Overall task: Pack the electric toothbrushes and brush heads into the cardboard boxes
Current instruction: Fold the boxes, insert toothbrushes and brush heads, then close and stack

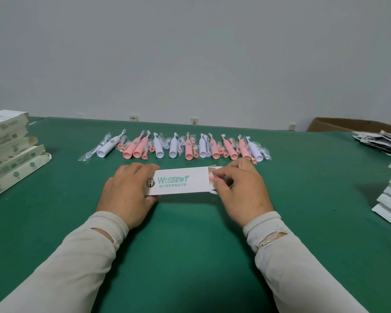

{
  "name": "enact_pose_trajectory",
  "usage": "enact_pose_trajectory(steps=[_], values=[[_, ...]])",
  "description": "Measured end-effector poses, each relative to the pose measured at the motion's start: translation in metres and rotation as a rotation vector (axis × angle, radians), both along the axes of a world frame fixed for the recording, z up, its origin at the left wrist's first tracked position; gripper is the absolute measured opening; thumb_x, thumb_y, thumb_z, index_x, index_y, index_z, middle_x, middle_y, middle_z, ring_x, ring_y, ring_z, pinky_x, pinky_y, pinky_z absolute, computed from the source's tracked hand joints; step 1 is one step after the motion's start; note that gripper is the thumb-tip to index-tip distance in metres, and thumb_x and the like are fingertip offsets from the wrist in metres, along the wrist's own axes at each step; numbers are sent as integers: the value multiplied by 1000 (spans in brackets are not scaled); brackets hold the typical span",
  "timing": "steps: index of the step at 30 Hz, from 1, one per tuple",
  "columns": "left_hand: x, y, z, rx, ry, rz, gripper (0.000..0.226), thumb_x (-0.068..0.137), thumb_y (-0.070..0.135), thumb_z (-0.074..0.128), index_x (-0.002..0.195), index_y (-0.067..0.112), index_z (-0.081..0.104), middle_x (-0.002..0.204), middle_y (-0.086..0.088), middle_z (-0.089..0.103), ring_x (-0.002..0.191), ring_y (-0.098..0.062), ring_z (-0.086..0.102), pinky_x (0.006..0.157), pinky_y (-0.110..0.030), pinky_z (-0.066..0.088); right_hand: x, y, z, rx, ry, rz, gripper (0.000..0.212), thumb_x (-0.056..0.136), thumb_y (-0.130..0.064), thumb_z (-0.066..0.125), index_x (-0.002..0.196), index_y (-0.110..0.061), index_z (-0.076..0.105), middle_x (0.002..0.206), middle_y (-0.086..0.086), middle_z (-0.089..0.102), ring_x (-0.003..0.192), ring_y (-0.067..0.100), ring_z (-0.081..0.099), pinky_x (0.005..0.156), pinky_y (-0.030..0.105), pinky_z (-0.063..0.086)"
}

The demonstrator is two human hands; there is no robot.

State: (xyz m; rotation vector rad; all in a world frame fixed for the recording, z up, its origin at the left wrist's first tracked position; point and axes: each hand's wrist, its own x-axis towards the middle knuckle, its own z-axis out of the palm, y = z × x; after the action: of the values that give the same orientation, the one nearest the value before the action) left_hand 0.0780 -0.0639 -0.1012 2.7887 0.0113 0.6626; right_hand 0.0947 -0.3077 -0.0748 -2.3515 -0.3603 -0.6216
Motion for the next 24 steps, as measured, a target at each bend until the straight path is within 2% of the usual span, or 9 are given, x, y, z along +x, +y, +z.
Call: enact_pose_trajectory(steps=[4, 5, 8, 9, 12, 16, 19, 21, 24], values=[[0, 0, 0, -6, 0, 5, 60, 81, 33, 72, 135, 38, 46, 136, 9, 50, 123, -22, 41, 98, -41, 41, 0, 3, -1, 14, -12, 20, 20, 96, -22, 63, 111, -18, 76, 92, -18, 46, 84, -1, 49, 73, 2, 35], [0, 0, -1, -4, 0, 4, 60, 81, 33, 73, 135, 38, 46, 136, 9, 50, 123, -22, 41, 98, -41, 41, 0, 3, -1, 4, -14, 20, 19, 96, -22, 63, 110, -19, 76, 91, -17, 48, 83, 2, 51, 75, 6, 38], [0, 0, -1, 1, 2, -4, 60, 81, 34, 73, 135, 38, 46, 135, 10, 50, 123, -21, 41, 98, -40, 41, -1, 4, 0, -16, 4, -14, 7, 92, -24, 65, 93, -24, 72, 86, -13, 60, 79, 11, 57, 78, 31, 51], [0, -1, -1, -3, 0, -6, 60, 81, 34, 73, 134, 38, 47, 135, 10, 51, 123, -22, 41, 98, -40, 41, -1, 4, 0, -6, 7, -22, 5, 90, -24, 66, 87, -25, 69, 83, -12, 62, 78, 11, 58, 77, 33, 53], [0, -1, 0, -6, -7, -7, 59, 80, 34, 74, 133, 37, 49, 133, 9, 52, 122, -23, 43, 96, -41, 42, 0, 5, -2, 21, 6, -1, 11, 88, -20, 67, 79, -24, 70, 82, -12, 61, 77, 7, 57, 75, 28, 49], [-1, -2, 0, 2, -2, -8, 58, 80, 36, 74, 133, 37, 49, 133, 9, 53, 121, -23, 43, 97, -41, 42, 0, 9, -7, 98, 49, 73, 16, 88, -13, 64, 85, -25, 75, 90, -11, 59, 80, 1, 56, 73, 10, 42], [-1, -1, 0, -5, -6, -2, 58, 82, 35, 74, 134, 37, 49, 133, 8, 53, 122, -23, 43, 97, -41, 41, -2, 14, -9, 355, 154, 111, 19, 87, -8, 61, 88, -27, 63, 88, -10, 67, 71, 0, 59, 72, 20, 48], [-1, -2, 1, -9, -7, -4, 57, 83, 36, 73, 134, 37, 49, 133, 8, 53, 122, -22, 43, 97, -40, 41, -4, 16, -7, 532, 287, 184, 20, 86, -8, 59, 91, -27, 55, 86, -10, 71, 68, 1, 59, 69, 23, 46], [-1, -3, 1, -17, -2, -16, 55, 83, 37, 73, 132, 38, 49, 133, 9, 53, 122, -22, 42, 97, -41, 41, -5, 19, -8, 497, 432, 325, 24, 73, -23, 56, 96, -27, 50, 74, -20, 69, 59, -3, 53, 60, 17, 39]])
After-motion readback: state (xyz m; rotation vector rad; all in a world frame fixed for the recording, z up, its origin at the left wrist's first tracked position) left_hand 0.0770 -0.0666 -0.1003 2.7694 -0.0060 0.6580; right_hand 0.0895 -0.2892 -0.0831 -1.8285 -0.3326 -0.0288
